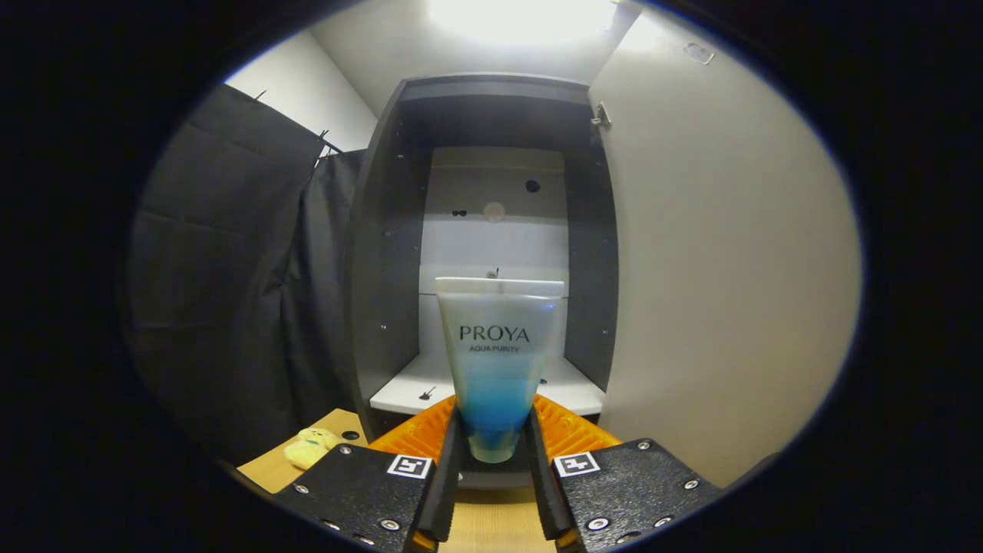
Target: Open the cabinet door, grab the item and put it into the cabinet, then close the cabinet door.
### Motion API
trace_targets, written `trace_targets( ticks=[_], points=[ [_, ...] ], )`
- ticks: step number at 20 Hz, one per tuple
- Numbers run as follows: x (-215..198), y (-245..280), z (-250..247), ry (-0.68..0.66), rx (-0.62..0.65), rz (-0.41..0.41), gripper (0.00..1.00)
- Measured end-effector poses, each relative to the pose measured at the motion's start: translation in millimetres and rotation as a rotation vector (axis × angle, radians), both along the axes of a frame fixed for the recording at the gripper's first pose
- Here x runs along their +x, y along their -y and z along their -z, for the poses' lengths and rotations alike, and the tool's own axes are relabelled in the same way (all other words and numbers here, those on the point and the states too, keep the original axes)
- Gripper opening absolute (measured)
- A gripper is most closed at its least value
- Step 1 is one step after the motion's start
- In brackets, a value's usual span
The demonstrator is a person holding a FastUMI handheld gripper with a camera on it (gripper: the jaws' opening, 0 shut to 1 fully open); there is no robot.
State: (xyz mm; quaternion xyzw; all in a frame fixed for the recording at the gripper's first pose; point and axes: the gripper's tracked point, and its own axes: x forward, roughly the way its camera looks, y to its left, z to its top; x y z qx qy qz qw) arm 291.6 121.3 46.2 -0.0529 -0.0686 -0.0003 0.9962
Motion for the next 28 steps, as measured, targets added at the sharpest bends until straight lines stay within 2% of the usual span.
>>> trace_targets(
  ticks=[5,9,13,18,25,28],
  points=[
    [81.0,-11.3,-21.6,-0.001,0.005,-0.042,0.44],
    [139.7,-19.2,-0.3,-0.072,0.011,-0.081,0.44],
    [175.0,-15.1,25.1,-0.127,-0.001,-0.067,0.44],
    [192.9,-11.6,59.1,-0.224,0.074,-0.060,0.44],
    [194.1,-12.3,64.2,-0.204,0.027,-0.076,0.44],
    [189.7,-18.4,64.9,-0.200,0.027,-0.090,0.47]
  ],
)
